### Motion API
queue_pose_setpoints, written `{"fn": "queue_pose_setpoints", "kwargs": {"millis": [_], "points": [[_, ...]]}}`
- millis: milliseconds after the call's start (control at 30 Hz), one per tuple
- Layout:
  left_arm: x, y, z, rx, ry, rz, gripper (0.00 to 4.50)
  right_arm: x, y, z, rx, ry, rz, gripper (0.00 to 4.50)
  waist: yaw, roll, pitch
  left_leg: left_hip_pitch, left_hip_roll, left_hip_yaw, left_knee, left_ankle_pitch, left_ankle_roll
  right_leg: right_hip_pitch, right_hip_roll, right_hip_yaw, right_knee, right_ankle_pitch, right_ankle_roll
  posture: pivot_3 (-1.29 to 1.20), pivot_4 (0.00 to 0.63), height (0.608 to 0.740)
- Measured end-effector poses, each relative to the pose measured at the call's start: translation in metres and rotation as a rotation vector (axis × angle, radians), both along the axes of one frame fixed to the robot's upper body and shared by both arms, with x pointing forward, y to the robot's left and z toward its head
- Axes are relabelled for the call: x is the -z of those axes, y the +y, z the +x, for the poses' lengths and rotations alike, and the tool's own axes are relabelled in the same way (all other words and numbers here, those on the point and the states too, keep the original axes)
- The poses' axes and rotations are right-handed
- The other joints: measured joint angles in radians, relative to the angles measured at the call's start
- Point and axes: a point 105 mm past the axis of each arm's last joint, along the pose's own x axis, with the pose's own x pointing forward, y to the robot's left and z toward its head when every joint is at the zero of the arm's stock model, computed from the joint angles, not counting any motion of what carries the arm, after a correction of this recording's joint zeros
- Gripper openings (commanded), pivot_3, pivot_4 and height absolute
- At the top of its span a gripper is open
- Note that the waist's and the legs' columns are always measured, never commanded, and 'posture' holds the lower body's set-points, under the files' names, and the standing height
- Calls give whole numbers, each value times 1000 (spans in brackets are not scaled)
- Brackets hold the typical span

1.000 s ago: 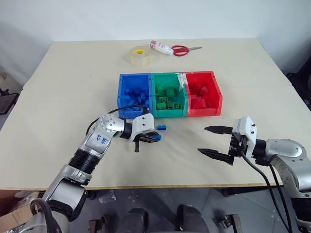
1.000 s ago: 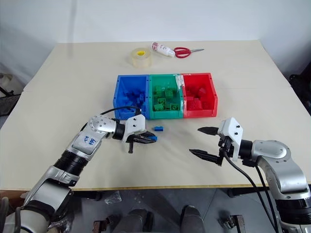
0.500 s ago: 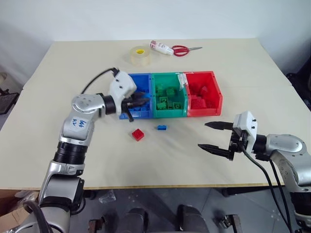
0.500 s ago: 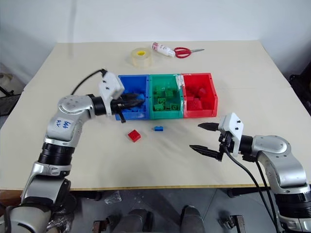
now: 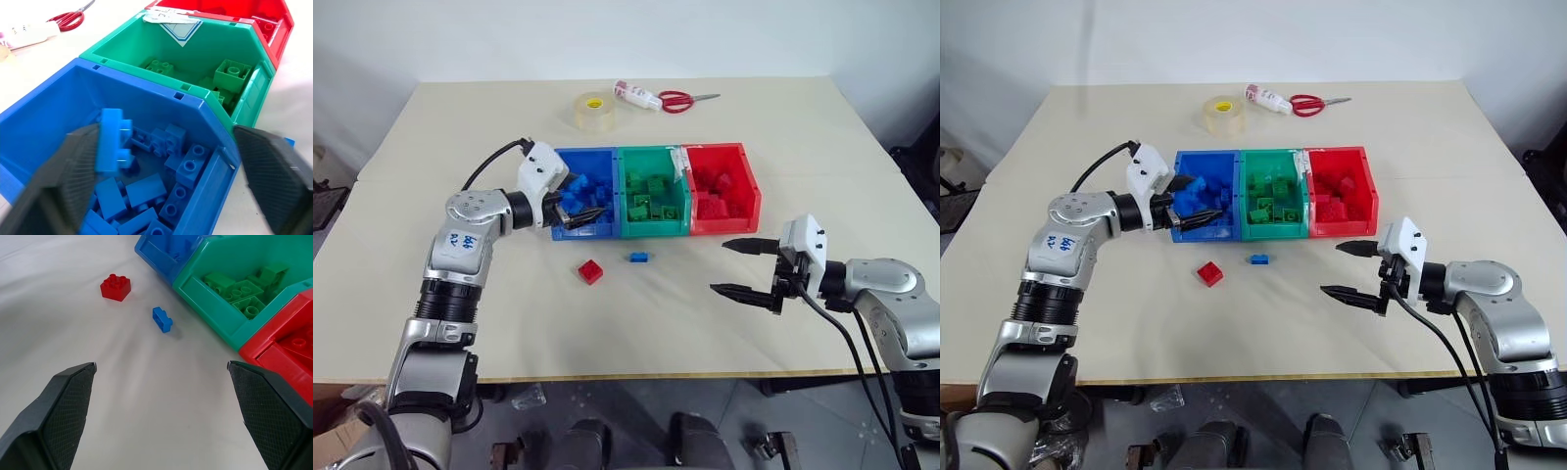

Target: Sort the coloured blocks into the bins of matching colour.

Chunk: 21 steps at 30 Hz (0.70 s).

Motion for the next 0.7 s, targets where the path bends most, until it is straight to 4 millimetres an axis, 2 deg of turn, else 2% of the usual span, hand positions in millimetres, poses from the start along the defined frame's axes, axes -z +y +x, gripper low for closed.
{"fn": "queue_pose_setpoints", "kwargs": {"millis": [233, 367, 467, 600, 700], "points": [[1, 3, 0, -11, 1, 1, 4488, -3, 0, 6, -2, -9, -8, 4500, 0, 0, 0, 0, 0, 0, 0, 0, 0, 0, 0, 0, 0, 0, 0, 0, 150, 740], [0, 6, 7, -34, 36, -84, 4488, 1, 4, 6, -15, 3, -15, 4500, 1, 0, 0, 0, 0, 0, 0, 0, 0, 0, 0, 0, 0, 0, 0, 0, 150, 740], [6, 10, 11, -42, 36, -26, 4488, 1, 4, 6, -16, 4, -12, 4500, 0, 0, 0, 0, -1, 0, 0, 0, 0, 0, 0, 0, 0, 0, 0, 0, 150, 740], [10, -5, 12, 49, -47, 89, 4488, 3, 5, 6, -10, 7, -4, 4500, 2, 0, 0, 0, -1, 0, 0, 0, 0, 0, 0, -1, 0, 0, 0, 0, 150, 740], [11, -14, 12, 86, -62, 101, 4488, 8, 4, 4, 1, 21, -3, 4500, 2, -1, 0, 0, -1, 0, 0, 0, 0, 0, 0, -1, 0, 0, 0, 0, 150, 740]]}}
